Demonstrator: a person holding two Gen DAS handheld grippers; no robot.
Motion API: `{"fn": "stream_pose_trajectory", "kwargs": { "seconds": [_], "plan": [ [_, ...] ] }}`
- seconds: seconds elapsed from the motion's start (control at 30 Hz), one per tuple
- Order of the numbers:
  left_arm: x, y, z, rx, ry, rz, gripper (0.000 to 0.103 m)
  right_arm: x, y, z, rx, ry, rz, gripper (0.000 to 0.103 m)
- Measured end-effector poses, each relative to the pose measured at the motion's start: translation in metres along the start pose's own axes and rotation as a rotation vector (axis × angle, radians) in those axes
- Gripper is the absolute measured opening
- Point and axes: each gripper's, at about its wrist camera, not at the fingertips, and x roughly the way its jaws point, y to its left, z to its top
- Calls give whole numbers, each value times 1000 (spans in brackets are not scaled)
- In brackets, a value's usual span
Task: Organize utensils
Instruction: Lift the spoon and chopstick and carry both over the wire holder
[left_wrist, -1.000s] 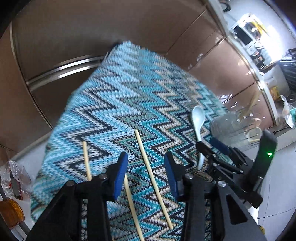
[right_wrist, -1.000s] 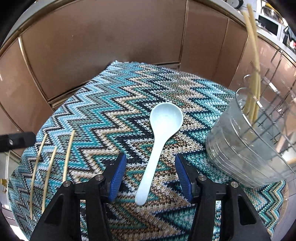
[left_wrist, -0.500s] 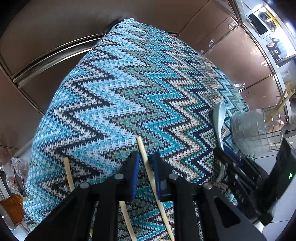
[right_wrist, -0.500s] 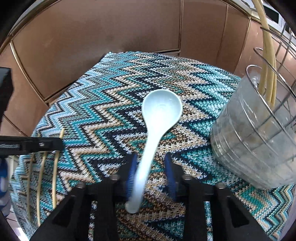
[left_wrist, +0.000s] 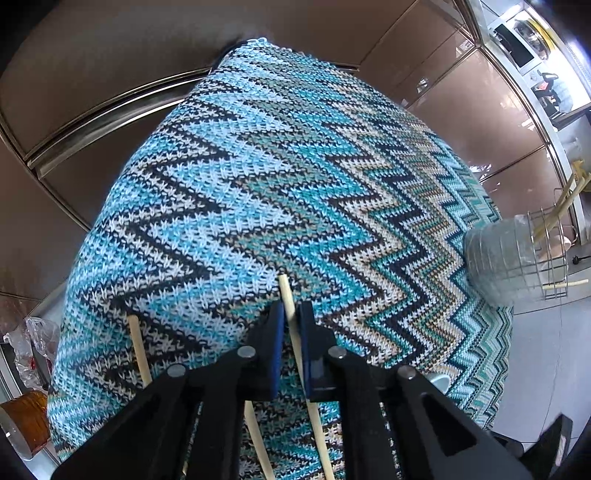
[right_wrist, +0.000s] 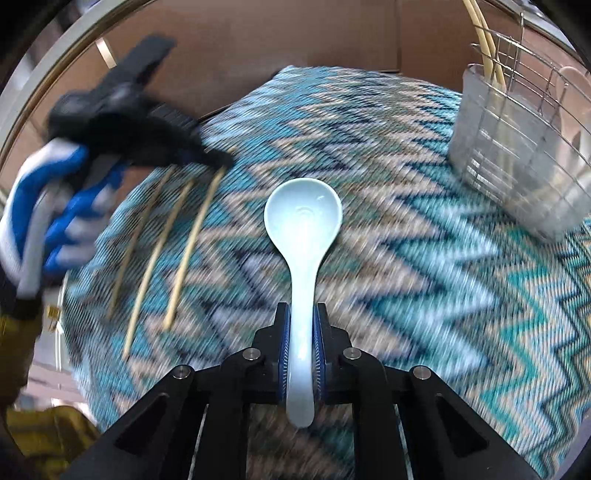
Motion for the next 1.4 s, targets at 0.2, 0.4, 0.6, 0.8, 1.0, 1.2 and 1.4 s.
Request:
{"fn": "stream_pose_trajectory", "kwargs": {
  "seconds": [0.2, 0.4, 0.6, 0.8, 1.0, 1.2, 1.4],
  "plan": [
    [-1, -5, -2, -1, -1, -9, 6, -26, 0, 17, -65, -97, 19, 45],
    [3, -9, -3, -2, 7, -10, 6, -5, -27, 57, -94, -69, 94, 44],
    [5, -12, 0, 2, -1, 4, 5, 20, -40, 76, -177, 29, 191, 40],
    [8, -17, 2, 10, -4, 29, 5, 42, -36, 90, -269, 103, 225, 34],
    [7, -18, 1, -6, -11, 29, 5, 41, -25, 87, -366, 125, 213, 9],
    [-17, -29, -10, 7, -99, -33, 5, 5, -24, 63, -367, 50, 115, 7],
    [-62, -57, -28, 86, -227, -109, 5, -47, -35, 28, -256, -101, 29, 6]
  ]
}}
